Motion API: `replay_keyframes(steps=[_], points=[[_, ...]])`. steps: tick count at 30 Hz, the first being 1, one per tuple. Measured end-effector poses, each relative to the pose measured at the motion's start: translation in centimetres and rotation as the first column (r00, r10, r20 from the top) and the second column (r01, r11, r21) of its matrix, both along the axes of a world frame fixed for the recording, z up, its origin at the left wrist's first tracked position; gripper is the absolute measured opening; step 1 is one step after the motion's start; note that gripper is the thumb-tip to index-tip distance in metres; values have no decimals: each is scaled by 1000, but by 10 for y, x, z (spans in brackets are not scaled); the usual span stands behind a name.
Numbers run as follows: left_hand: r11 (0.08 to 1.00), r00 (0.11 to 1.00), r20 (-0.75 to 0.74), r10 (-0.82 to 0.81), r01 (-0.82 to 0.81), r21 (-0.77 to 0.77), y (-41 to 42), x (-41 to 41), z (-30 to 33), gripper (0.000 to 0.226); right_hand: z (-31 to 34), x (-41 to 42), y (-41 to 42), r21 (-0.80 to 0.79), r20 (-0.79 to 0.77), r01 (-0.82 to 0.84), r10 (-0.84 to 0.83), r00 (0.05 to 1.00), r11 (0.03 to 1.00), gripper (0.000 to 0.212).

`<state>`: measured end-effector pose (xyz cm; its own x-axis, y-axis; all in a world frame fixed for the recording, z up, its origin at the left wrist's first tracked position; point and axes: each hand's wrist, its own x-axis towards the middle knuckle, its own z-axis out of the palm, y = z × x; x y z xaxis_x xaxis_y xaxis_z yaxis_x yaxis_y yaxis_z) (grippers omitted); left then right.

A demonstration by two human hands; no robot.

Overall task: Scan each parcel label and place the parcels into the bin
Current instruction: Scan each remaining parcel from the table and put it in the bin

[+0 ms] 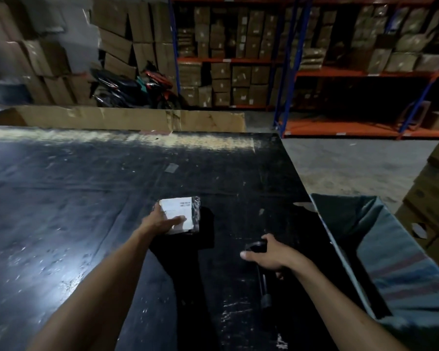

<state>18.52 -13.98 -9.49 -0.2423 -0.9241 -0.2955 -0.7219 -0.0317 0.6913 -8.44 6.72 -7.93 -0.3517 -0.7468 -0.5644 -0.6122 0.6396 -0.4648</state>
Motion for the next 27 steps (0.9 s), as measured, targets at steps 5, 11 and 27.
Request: replay_keyframes(steps=[5,11,27], points=[[999,988,-153,15,-10,35,2,-4,4,158,-16,21,17,-207,121,221,-199,972,953,77],[985,993,-111,-43,24,-168,2,-17,11,112,1,28,18,-320,573,567,-322,754,759,43],[925,927,-358,-110,-36,-379,55,-58,23,93,78,42,-18,-721,407,444,-193,893,532,38]])
